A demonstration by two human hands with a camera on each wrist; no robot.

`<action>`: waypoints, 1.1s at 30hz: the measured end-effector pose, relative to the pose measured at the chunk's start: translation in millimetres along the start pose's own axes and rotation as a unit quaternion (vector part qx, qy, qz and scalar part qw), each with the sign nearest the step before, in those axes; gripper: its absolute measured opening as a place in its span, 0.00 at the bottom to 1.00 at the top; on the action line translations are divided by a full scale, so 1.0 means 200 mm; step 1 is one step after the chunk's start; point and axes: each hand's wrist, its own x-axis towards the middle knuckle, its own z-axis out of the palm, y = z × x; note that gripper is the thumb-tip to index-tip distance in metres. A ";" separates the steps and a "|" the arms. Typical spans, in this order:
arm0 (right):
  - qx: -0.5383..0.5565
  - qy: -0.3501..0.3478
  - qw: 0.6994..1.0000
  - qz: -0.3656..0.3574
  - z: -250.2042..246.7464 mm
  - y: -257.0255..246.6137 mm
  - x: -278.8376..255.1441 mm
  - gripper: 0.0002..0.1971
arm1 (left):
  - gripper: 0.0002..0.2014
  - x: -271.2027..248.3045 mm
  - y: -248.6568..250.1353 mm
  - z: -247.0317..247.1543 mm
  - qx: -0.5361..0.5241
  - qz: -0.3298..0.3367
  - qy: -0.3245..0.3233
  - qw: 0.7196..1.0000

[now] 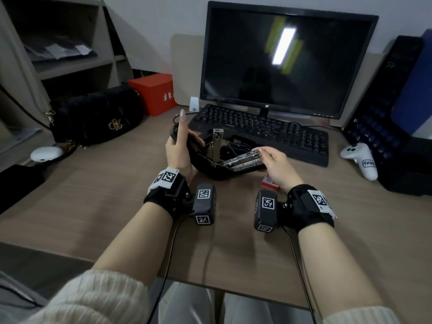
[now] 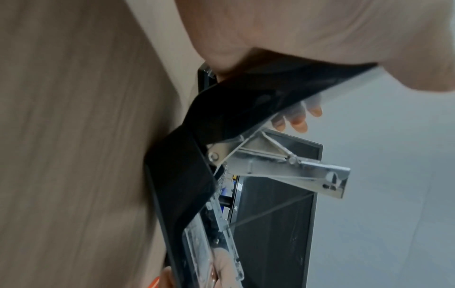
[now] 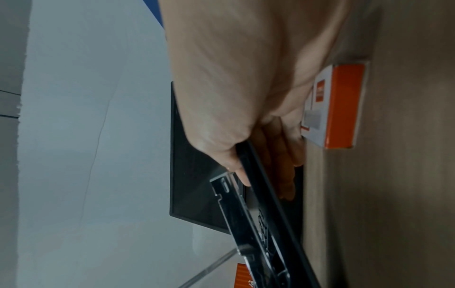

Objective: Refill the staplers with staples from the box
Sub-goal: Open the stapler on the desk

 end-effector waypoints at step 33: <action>-0.021 0.015 0.999 0.033 -0.03 0.00 -0.03 0.17 | 0.23 0.14 -0.09 -0.16 0.397 0.117 0.190 0.890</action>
